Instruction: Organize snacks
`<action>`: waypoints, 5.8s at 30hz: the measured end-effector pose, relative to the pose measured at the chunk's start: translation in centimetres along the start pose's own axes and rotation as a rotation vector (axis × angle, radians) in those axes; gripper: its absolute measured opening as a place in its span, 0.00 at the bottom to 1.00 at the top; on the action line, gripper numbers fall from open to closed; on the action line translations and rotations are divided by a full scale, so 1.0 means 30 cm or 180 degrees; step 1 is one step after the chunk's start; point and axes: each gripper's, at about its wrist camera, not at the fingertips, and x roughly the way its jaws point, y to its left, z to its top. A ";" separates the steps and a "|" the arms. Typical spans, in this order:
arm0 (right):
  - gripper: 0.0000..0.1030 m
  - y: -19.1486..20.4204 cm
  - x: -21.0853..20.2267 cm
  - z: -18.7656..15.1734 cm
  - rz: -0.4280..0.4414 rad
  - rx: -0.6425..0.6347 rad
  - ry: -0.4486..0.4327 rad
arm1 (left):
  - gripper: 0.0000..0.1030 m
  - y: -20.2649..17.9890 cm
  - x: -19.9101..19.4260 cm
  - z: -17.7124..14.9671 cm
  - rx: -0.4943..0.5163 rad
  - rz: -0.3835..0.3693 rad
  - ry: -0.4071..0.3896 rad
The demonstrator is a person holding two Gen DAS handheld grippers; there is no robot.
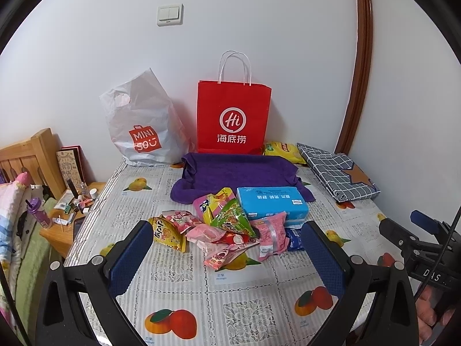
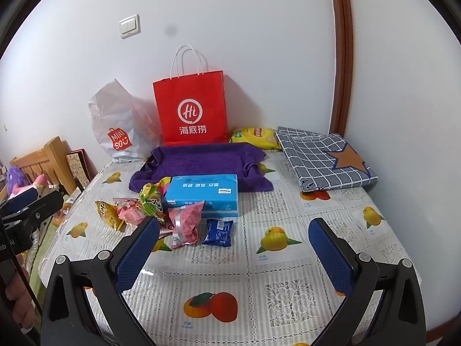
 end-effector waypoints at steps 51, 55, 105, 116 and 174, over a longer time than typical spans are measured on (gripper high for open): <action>0.85 0.022 0.543 -0.088 0.0189 -0.0037 0.0676 | 1.00 0.184 0.403 -0.036 -0.0072 0.0065 0.0529; 0.72 0.031 0.651 -0.119 0.0201 -0.0012 0.0899 | 0.99 0.222 0.483 -0.042 -0.0119 0.0026 0.0734; 0.49 -0.030 0.798 -0.155 -0.0035 -0.0231 0.1024 | 0.56 0.445 0.796 -0.129 -0.0622 0.0231 0.1146; 0.43 -0.040 0.719 -0.165 -0.0205 -0.0161 0.0947 | 0.53 0.485 0.602 -0.148 -0.0594 0.0137 0.1067; 0.44 0.001 0.520 0.094 -0.0061 -0.0313 0.0437 | 0.47 0.119 0.469 0.083 -0.0088 -0.0694 0.0890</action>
